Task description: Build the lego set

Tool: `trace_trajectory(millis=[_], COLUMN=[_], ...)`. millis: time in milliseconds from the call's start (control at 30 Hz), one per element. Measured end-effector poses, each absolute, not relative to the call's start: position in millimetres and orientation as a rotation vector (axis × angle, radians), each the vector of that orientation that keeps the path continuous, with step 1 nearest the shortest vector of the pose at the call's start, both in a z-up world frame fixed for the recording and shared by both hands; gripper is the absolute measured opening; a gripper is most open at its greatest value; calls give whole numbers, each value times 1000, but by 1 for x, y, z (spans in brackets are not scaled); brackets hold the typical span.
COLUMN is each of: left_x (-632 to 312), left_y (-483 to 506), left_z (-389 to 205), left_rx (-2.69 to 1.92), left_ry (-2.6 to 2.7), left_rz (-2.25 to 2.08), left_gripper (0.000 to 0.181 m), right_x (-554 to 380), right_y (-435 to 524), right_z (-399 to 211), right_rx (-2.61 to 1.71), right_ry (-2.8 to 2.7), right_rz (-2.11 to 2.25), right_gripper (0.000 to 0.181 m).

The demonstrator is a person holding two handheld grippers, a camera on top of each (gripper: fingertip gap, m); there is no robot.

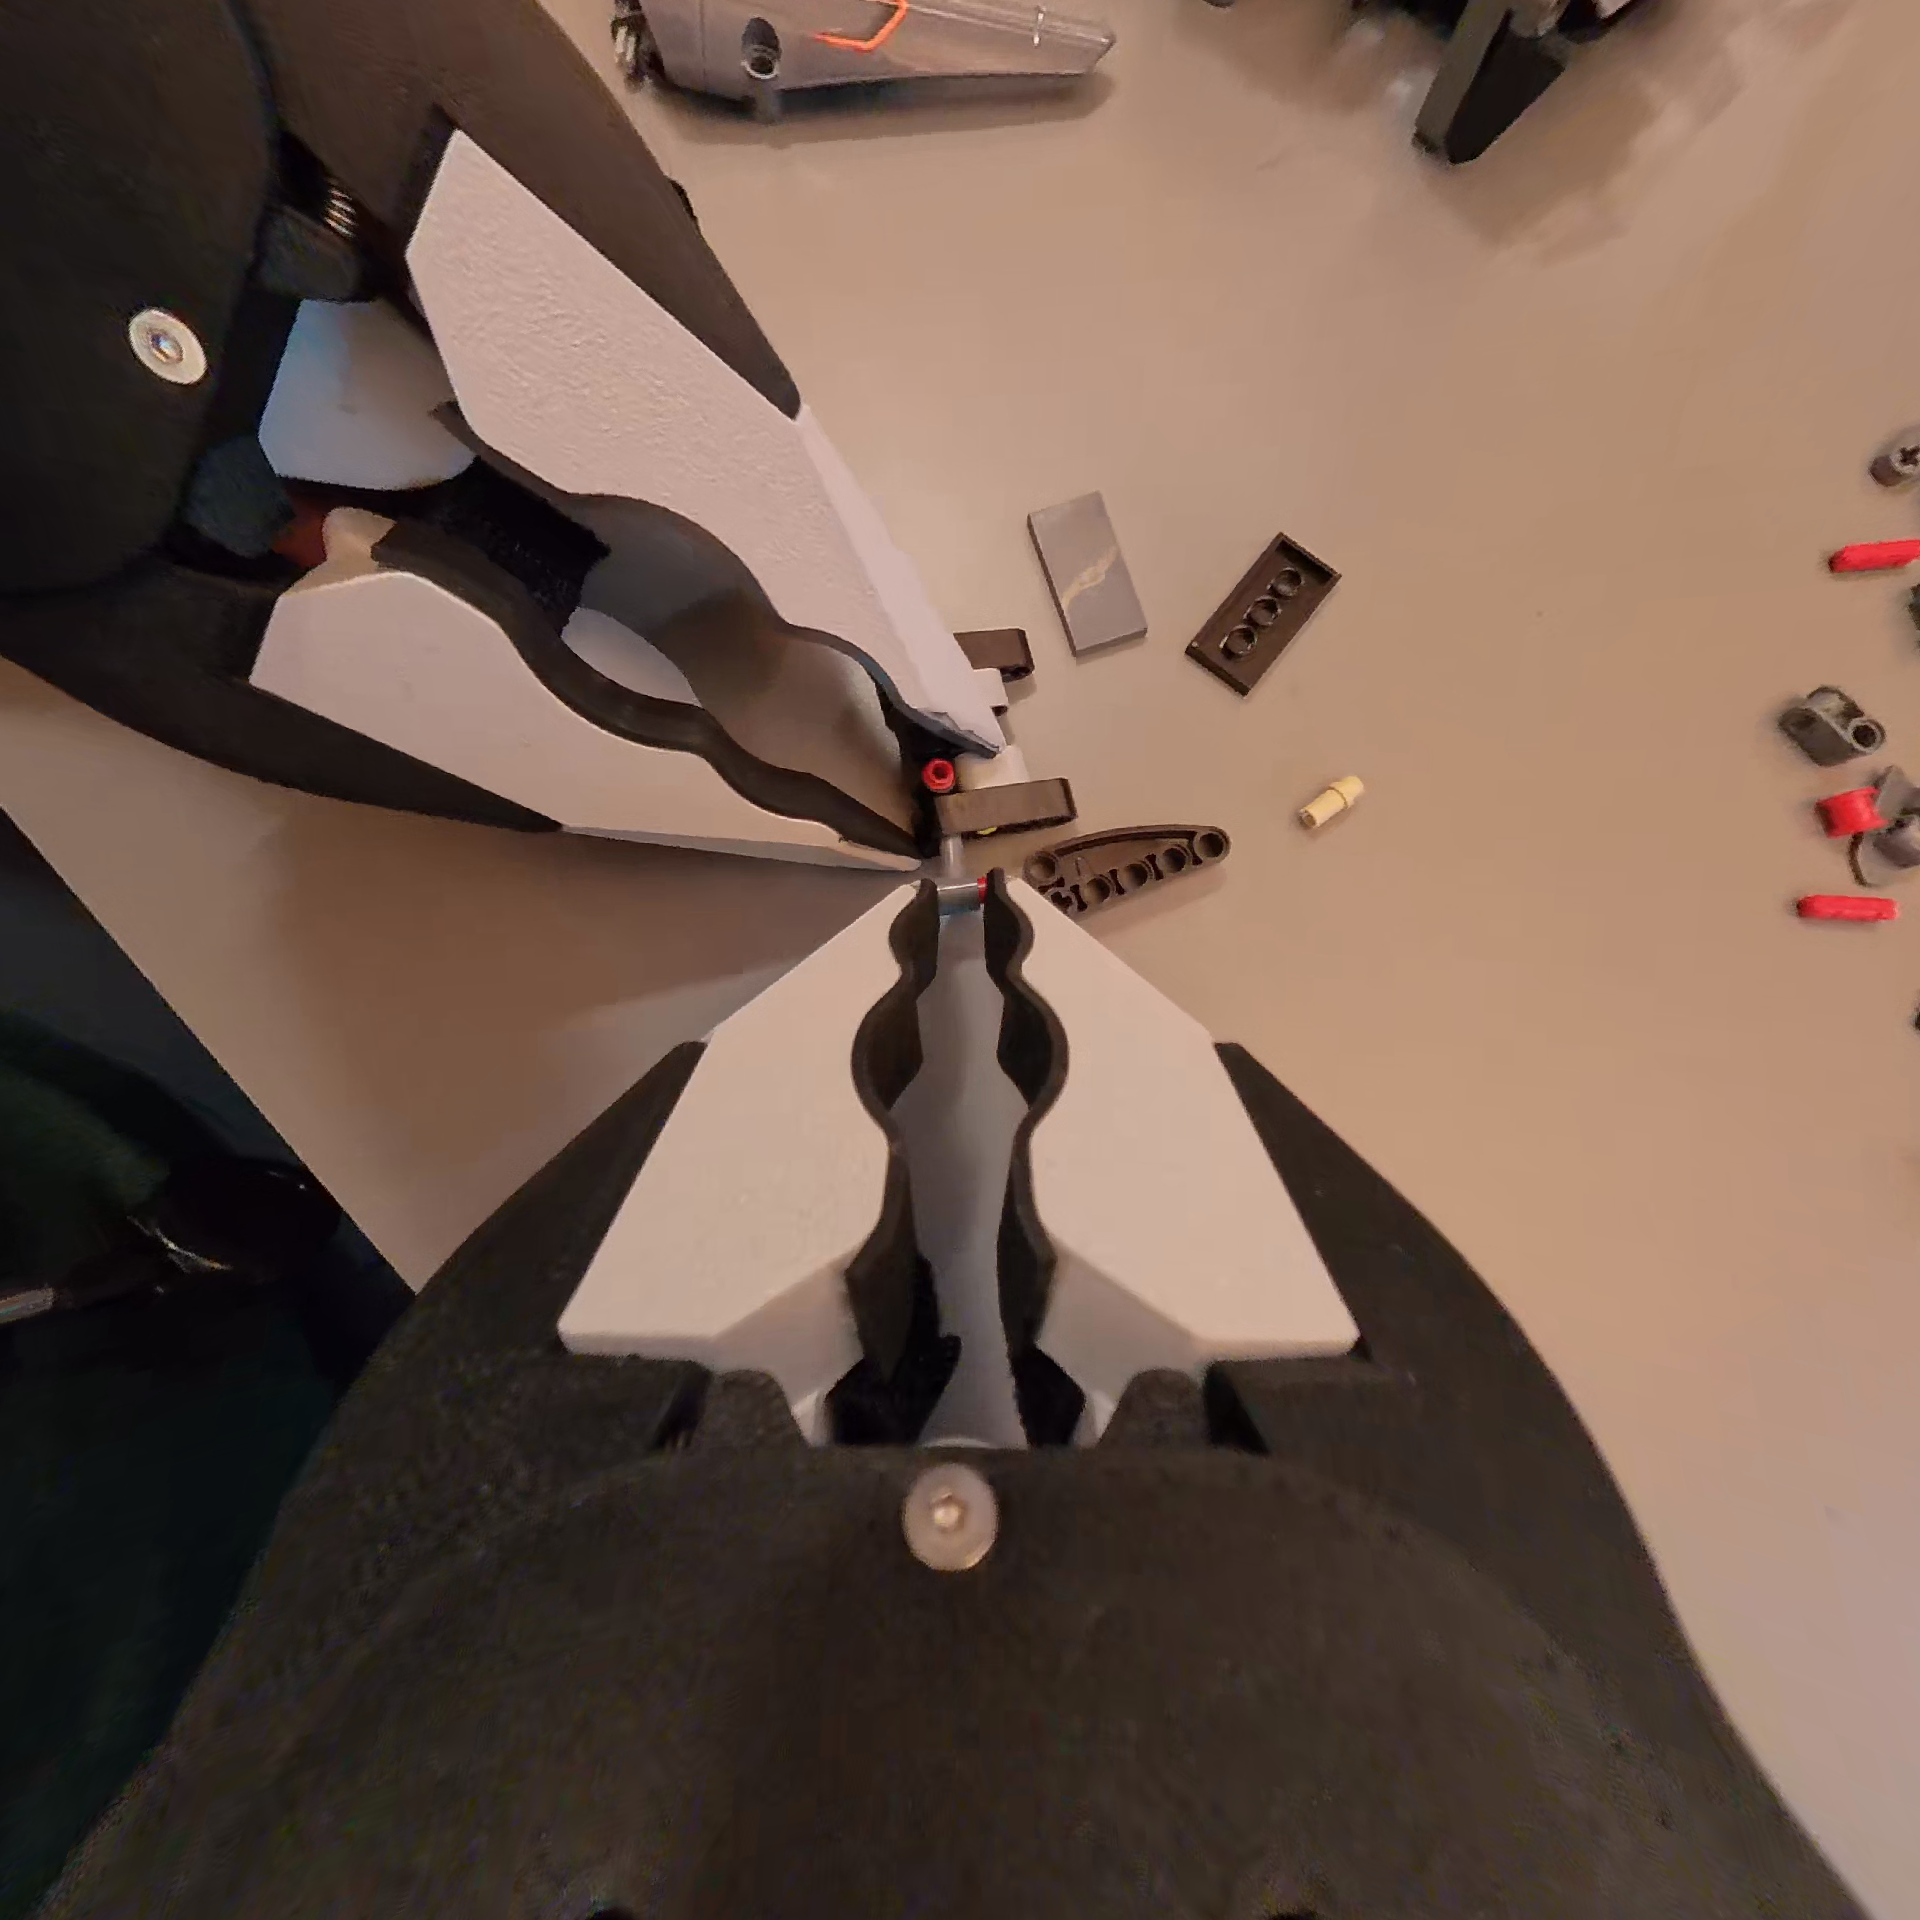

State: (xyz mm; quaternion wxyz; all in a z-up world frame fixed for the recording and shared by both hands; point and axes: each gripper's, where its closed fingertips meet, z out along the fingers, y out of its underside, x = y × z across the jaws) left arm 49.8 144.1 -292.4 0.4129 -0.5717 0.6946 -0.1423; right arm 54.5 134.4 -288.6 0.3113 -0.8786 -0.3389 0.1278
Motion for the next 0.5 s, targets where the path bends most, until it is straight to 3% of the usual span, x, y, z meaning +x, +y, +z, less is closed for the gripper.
trace_trajectory(millis=[500], left_x=[50], left_y=[146], left_z=[-292], left_rx=[-1447], left_ry=[1739], left_rz=[-357], left_gripper=[21], right_x=[53], right_y=[138], right_z=[-285], right_rx=[-2243], right_ry=[-754], right_rz=[503], right_gripper=[6])
